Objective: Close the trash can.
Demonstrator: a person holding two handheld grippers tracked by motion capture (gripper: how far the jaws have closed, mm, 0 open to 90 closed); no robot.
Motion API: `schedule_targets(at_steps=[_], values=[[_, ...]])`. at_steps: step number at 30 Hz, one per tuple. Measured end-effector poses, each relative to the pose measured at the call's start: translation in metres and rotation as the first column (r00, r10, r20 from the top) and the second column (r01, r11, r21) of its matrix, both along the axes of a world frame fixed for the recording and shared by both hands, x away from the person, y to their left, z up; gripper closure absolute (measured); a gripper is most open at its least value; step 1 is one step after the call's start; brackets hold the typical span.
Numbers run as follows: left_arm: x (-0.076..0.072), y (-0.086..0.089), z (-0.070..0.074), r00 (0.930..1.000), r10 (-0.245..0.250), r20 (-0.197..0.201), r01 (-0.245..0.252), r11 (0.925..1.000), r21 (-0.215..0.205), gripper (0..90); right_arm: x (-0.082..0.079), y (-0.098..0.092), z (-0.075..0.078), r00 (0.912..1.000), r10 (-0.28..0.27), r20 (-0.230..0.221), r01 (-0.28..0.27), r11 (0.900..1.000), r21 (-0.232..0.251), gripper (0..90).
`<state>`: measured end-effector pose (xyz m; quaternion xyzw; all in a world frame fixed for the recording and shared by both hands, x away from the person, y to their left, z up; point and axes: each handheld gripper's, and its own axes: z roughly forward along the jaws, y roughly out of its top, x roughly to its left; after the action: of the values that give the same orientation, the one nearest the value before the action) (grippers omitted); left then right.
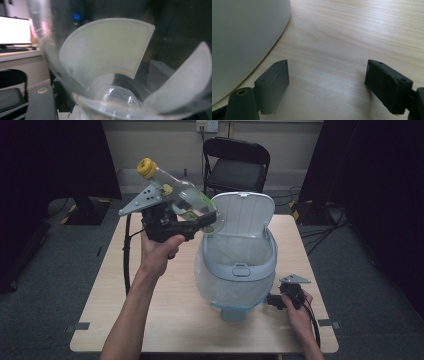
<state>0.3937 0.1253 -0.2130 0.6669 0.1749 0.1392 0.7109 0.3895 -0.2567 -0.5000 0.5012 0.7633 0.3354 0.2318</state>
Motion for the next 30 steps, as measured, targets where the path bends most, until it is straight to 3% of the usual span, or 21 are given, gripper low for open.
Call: schedule_targets(at_steps=[2, 7, 13, 20, 22, 25, 30], values=[[0.002, -0.011, 0.000, 1.0000, -0.008, -0.005, 0.008, 0.9992, 0.038, 27.9, 0.000, 0.000, 0.000, 1.0000, 0.000, 0.000, 0.000, 1.000, 0.000, 18.3], [0.006, -0.028, -0.003, 0.9989, -0.037, -0.029, 0.039, 0.9964, 0.076, 27.9, 0.000, 0.000, 0.000, 1.0000, 0.000, 0.000, 0.000, 1.000, 0.000, 18.3], [0.013, -0.053, -0.012, 0.9977, -0.045, -0.050, 0.053, 0.9827, 0.177, 27.8, 0.000, 0.000, 0.000, 1.0000, 0.000, 0.000, 0.000, 1.000, 0.000, 18.3], [0.019, -0.065, -0.013, 0.9918, -0.079, -0.101, 0.099, 0.9724, 0.211, 27.8, 0.000, 0.000, 0.000, 1.0000, 0.000, 0.000, 0.000, 1.000, 0.000, 18.3], [0.022, -0.071, -0.014, 0.9935, -0.065, -0.093, 0.087, 0.9653, 0.247, 27.8, 0.000, 0.000, 0.000, 1.0000, 0.000, 0.000, 0.000, 1.000, 0.000, 18.3], [0.024, -0.073, -0.014, 0.9924, -0.064, -0.105, 0.089, 0.9631, 0.254, 27.8, 0.000, 0.000, 0.000, 1.0000, 0.000, 0.000, 0.000, 1.000, 0.000, 18.3], [0.029, -0.076, -0.016, 0.9915, -0.052, -0.119, 0.085, 0.9523, 0.293, 27.7, 0.000, 0.000, 0.000, 1.0000, 0.000, 0.000, 0.000, 1.000, 0.000, 18.3]])
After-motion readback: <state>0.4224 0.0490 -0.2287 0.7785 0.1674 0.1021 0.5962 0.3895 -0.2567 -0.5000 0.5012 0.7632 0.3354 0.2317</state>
